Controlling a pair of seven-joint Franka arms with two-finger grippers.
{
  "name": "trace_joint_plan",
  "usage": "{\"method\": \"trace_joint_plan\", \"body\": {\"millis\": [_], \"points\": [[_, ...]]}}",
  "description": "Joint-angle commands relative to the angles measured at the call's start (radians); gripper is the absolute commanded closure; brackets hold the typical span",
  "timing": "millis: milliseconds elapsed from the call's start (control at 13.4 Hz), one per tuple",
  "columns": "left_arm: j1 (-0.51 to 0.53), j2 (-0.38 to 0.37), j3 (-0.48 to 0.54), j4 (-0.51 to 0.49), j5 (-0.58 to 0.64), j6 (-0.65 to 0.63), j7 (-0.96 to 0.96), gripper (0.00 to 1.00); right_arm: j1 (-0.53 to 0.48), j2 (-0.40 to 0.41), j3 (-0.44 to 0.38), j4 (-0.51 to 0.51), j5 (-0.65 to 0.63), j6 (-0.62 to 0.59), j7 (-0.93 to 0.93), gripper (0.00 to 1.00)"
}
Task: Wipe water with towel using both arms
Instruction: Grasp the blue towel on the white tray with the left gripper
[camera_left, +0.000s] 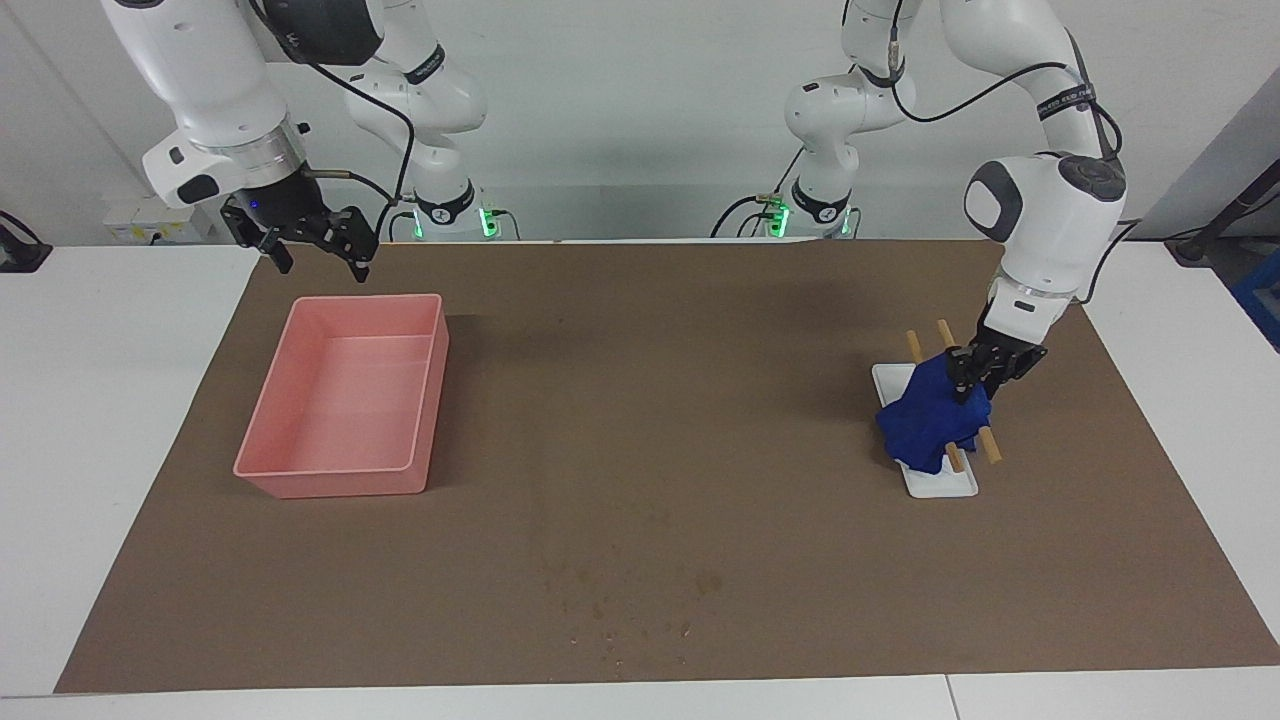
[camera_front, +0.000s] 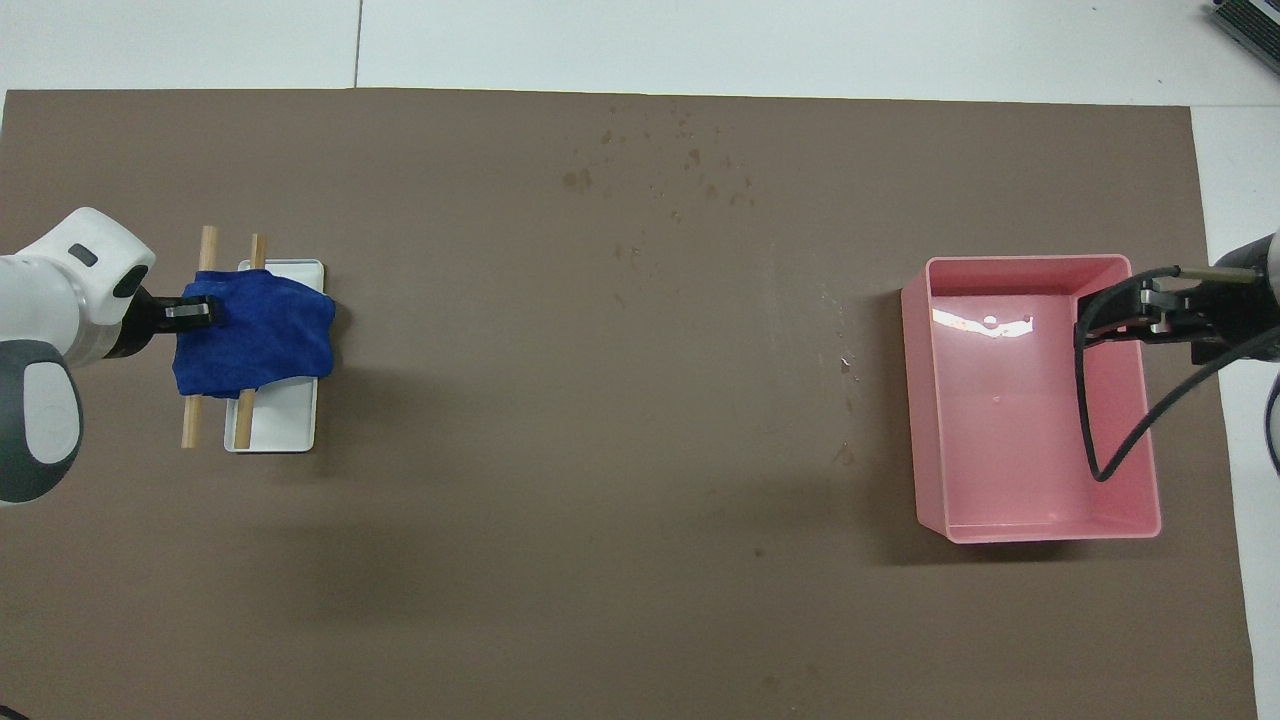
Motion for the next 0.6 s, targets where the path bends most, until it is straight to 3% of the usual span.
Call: {"method": "trace_joint_plan", "body": {"millis": [0,149,299,523], "points": [[0.005,-0.012,-0.003,-0.011,0.019,0.018,-0.01,0.46,-0.017,-0.005,0.007,-0.003,0.02,-0.007,-0.021,0.0],[0.005,-0.01,-0.003,-0.013,0.021,0.018,-0.011,0.67,-0.015,-0.005,0.007,-0.003,0.02,-0.007,-0.021,0.0],[0.003,-0.012,-0.003,-0.011,0.021,0.018,-0.011,0.96,-0.017,-0.005,0.007,-0.003,0.02,-0.007,-0.021,0.0],[0.003,-0.009,-0.003,-0.001,0.029,0.02,-0.003,1.0,-0.017,-0.005,0.007,-0.003,0.02,-0.009,-0.021,0.0]]}}
